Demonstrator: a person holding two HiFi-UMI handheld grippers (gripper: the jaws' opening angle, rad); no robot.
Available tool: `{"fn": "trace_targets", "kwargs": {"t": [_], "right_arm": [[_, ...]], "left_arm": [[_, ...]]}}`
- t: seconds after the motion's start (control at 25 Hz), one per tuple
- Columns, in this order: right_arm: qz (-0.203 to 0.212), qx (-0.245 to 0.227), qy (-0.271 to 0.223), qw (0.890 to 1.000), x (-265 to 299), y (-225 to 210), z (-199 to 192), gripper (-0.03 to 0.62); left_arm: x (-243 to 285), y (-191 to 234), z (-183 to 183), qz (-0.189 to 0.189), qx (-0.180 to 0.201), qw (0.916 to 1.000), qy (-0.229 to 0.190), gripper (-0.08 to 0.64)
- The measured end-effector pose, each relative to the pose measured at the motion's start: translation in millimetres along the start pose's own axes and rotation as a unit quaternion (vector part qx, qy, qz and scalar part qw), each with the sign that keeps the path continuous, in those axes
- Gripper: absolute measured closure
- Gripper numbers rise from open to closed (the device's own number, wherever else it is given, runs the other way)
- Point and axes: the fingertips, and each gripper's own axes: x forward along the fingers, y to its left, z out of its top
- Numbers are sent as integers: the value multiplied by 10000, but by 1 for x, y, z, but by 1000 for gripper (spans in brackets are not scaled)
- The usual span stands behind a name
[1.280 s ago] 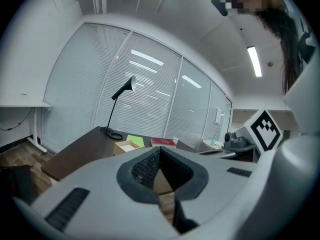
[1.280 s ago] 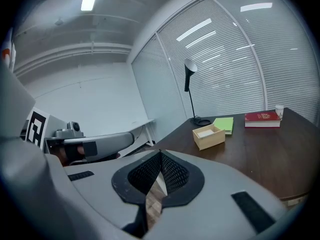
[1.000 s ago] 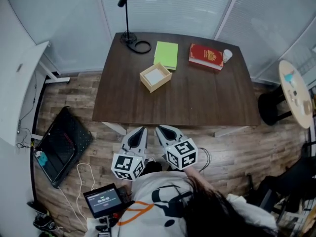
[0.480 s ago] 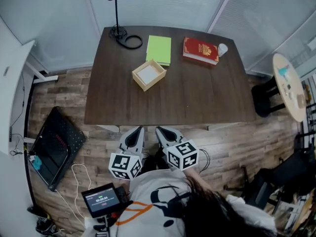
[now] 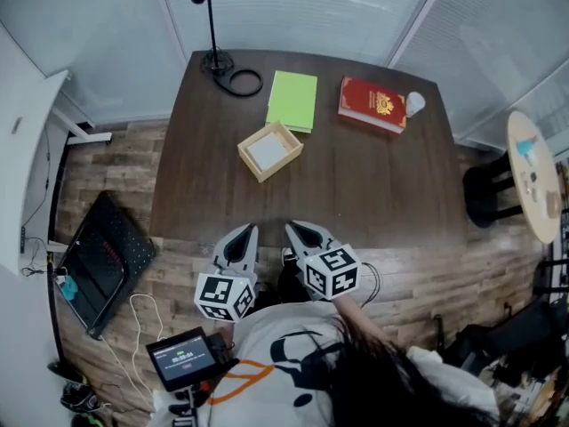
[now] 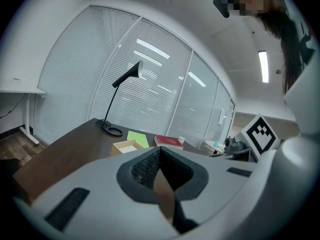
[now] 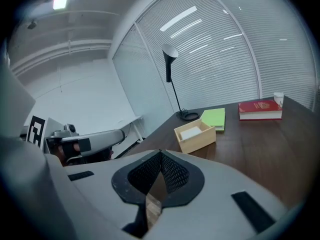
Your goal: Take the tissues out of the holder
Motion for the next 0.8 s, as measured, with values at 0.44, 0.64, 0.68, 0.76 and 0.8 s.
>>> {"fn": "trace_targets", "kwargs": {"t": [0.44, 0.64, 0.68, 0.76, 0.8], "right_arm": [[393, -28, 158, 9991, 51, -71, 47, 581], [636, -18, 235, 9977, 69, -81, 55, 581], [679, -4, 250, 9974, 72, -83, 56, 581], [739, 31, 283, 9969, 77, -87, 56, 581], [752, 47, 308, 9967, 79, -89, 55, 581]], "left_arm": [[80, 14, 22, 428, 16, 9991, 15, 561], [97, 26, 27, 643, -96, 9979, 20, 561], [100, 28, 27, 674, -80, 9977, 53, 561], [105, 31, 25, 729, -6, 9972, 155, 561], [106, 33, 24, 746, 17, 9970, 201, 561]]}}
